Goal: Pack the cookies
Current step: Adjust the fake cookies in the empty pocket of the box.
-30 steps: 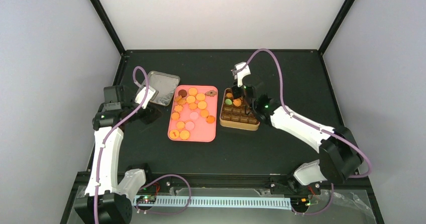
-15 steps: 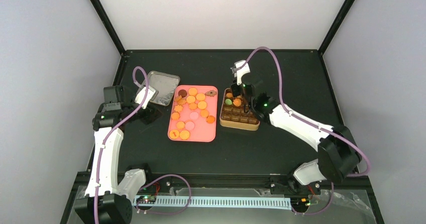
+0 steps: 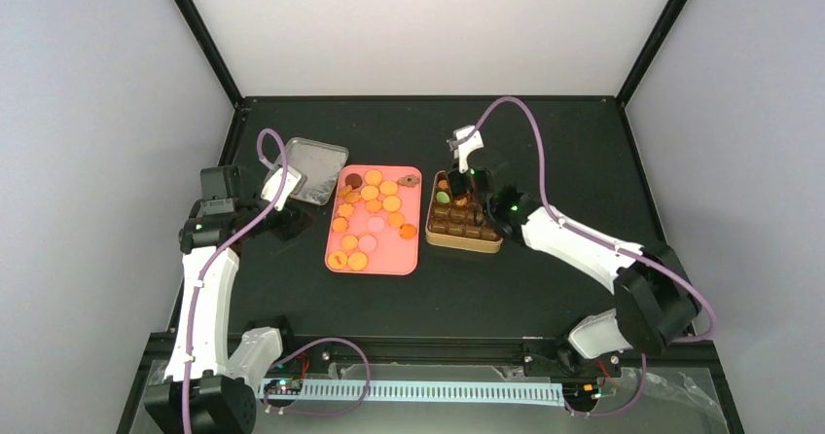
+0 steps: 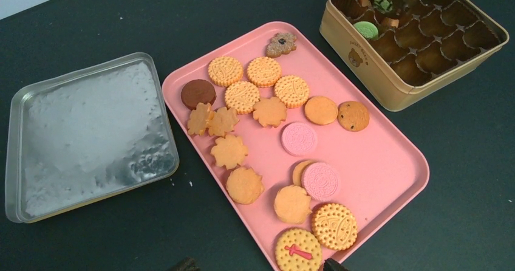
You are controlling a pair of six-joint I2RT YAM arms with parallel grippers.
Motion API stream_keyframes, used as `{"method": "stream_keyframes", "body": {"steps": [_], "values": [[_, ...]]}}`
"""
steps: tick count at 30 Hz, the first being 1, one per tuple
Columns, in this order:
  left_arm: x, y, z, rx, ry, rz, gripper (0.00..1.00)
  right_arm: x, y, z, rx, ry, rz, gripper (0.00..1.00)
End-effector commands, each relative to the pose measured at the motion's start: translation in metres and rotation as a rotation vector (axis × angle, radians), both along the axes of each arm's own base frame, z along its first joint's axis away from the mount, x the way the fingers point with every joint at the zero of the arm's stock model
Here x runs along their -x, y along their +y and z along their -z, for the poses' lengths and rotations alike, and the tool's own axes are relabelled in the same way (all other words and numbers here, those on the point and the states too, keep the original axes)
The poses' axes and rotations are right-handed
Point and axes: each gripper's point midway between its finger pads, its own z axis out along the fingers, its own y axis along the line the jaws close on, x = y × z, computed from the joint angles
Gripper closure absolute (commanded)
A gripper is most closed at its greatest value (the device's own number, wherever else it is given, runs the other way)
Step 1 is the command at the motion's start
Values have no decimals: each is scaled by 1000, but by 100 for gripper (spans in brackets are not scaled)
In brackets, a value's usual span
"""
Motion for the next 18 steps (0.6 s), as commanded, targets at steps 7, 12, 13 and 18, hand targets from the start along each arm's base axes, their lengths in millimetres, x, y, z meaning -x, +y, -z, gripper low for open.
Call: {"method": "stream_keyframes", "body": {"steps": [7, 12, 13, 18], "values": [[-1, -2, -7, 15, -27, 9, 45, 4, -21, -38, -52, -74, 69, 79], [0, -2, -6, 11, -27, 11, 45, -11, -42, -67, -73, -126, 138, 78], [1, -2, -5, 11, -26, 11, 45, -14, -47, -68, -74, -128, 153, 78], [0, -2, -5, 11, -25, 12, 45, -31, -66, -58, -69, -105, 210, 78]]}}
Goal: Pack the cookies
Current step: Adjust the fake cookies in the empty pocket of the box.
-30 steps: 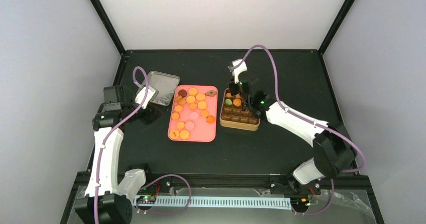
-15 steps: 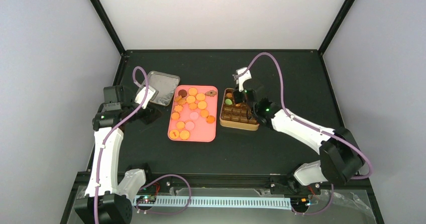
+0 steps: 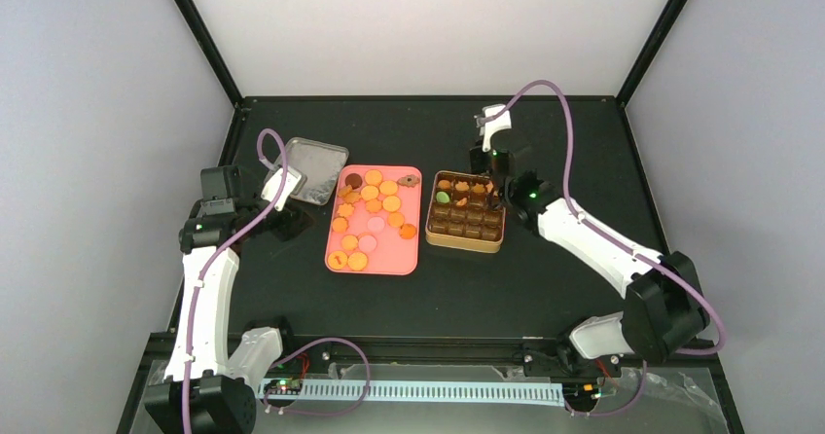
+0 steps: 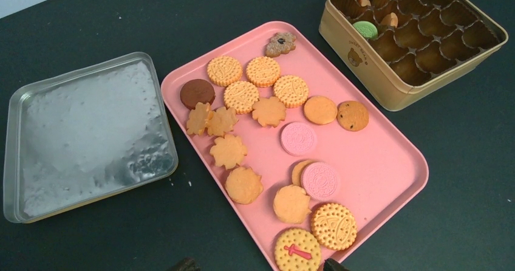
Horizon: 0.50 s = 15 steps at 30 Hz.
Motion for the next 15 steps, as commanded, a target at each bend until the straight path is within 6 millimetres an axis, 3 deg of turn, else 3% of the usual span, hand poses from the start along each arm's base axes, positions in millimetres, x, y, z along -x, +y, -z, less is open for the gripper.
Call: {"method": "stream_keyframes", "body": {"steps": [1, 8, 15], "values": [[0, -1, -6, 10, -25, 10, 45, -16, -20, -15, -31, -36, 72, 78], [0, 0, -6, 0, -28, 10, 45, -25, -40, 8, -73, 34, 106, 78], [-2, -1, -9, 11, -29, 10, 45, -18, -64, 20, -75, 60, 176, 78]]}}
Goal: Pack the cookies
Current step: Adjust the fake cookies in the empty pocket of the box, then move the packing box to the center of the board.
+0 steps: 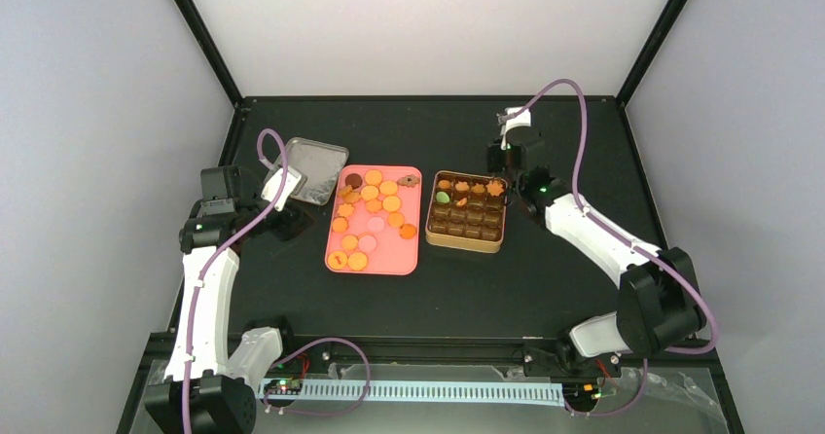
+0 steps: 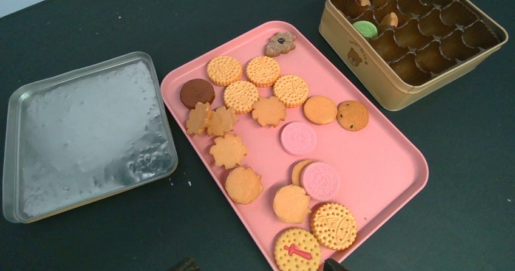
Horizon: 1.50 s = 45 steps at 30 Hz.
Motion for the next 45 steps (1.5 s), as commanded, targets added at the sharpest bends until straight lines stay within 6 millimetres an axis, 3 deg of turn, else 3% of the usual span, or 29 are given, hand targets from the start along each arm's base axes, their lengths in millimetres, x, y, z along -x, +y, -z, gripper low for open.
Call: {"method": "stream_keyframes", "body": {"steps": [1, 9, 20, 27, 32, 45], "values": [[-2, -1, -10, 12, -30, 9, 45, 5, -14, -6, -27, -16, 51, 78], [-2, -2, -10, 16, -29, 13, 45, 5, -21, -8, -26, -6, 86, 79], [-1, -3, -12, 18, -31, 15, 45, -9, 13, -36, -92, -39, -34, 78], [-1, -2, -11, 20, -29, 13, 45, -17, 14, -9, -72, 18, -15, 78], [-1, -2, -9, 16, -26, 11, 45, -13, 0, 10, -45, 55, 55, 79], [-1, -3, -7, 18, -27, 15, 45, 13, -20, 4, -62, 32, 104, 78]]}}
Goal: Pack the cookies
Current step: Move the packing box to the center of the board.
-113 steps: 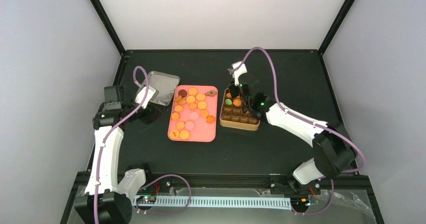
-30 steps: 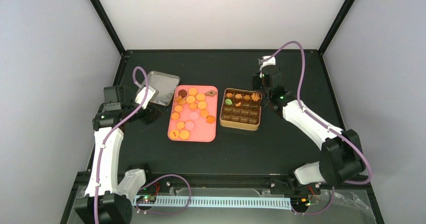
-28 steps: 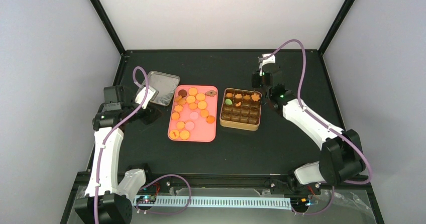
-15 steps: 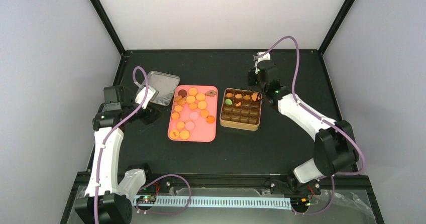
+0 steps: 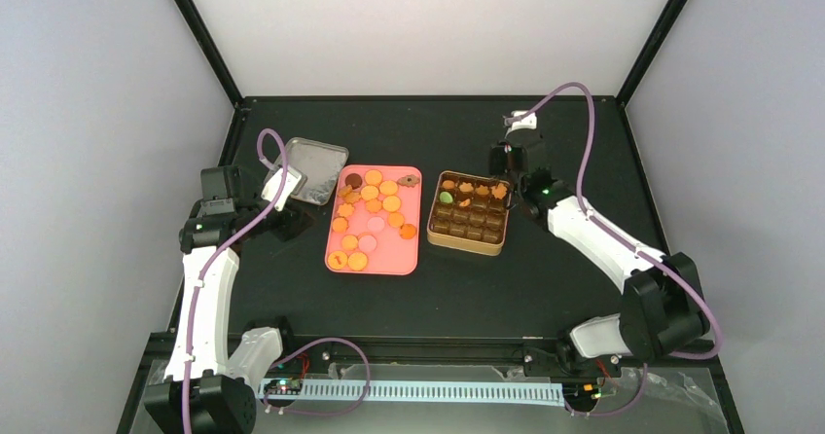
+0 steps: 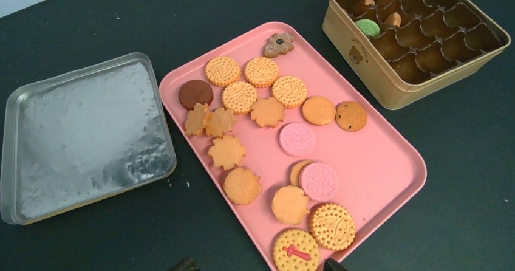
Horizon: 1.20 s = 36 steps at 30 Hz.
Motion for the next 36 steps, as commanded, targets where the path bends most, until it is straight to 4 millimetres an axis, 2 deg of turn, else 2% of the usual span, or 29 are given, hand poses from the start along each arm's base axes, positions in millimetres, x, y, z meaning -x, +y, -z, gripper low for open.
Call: {"method": "stream_keyframes", "body": {"steps": [1, 12, 15, 20, 22, 36], "values": [[-1, -1, -6, 11, -28, 10, 45, 5, -11, -6, -2, -19, 50, 78], [-1, -2, -5, 10, -28, 15, 45, 27, -24, 16, -12, 35, 80, 79], [-1, -2, -5, 12, -28, 16, 45, 34, -28, 10, -29, 5, 82, 79], [0, -2, -5, 12, -30, 15, 45, 40, -34, -10, -45, -55, 94, 79], [0, -2, -5, 10, -29, 14, 45, 40, -35, -12, -41, -54, 98, 78], [0, -1, -8, -1, -40, 12, 45, 46, -40, 28, -24, 56, 133, 80]]}}
